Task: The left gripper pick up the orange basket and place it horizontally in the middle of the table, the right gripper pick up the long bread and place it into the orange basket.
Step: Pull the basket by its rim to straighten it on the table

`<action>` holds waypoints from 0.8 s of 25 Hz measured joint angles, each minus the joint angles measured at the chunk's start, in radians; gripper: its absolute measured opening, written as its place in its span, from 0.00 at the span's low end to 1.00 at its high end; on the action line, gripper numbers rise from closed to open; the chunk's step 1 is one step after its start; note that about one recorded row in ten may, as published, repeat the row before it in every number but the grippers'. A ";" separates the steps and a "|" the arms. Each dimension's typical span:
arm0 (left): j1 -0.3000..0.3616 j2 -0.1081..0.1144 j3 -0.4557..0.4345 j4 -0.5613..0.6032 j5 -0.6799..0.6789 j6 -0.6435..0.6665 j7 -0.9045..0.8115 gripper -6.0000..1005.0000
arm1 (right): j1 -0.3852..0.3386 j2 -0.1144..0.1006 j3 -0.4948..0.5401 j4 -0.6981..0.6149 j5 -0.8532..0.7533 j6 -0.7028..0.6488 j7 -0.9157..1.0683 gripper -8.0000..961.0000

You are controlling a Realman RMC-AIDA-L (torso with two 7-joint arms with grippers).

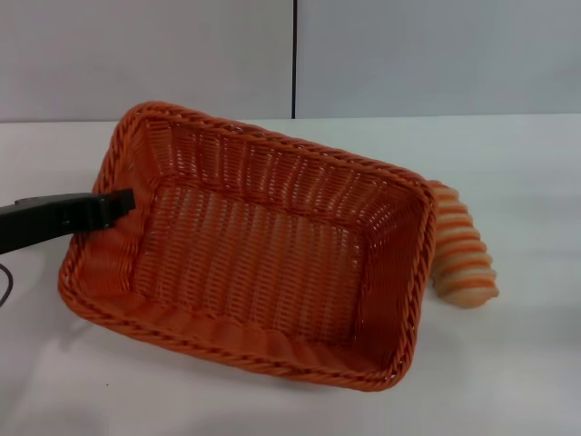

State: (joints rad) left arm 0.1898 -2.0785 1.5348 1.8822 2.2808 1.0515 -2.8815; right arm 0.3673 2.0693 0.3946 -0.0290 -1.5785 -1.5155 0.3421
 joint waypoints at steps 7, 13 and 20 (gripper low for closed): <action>0.008 0.006 0.022 -0.011 -0.017 -0.032 0.000 0.24 | -0.002 0.000 -0.002 0.000 0.000 0.001 0.000 0.49; 0.006 0.009 0.022 -0.028 -0.014 -0.068 0.002 0.26 | -0.009 0.003 0.001 0.000 0.000 0.001 0.000 0.49; -0.022 0.014 -0.010 -0.049 -0.018 -0.053 0.004 0.30 | -0.012 0.004 0.004 0.000 0.000 -0.001 0.000 0.48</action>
State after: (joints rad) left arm 0.1681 -2.0644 1.5244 1.8335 2.2628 0.9982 -2.8774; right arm 0.3553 2.0737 0.3981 -0.0291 -1.5785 -1.5161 0.3421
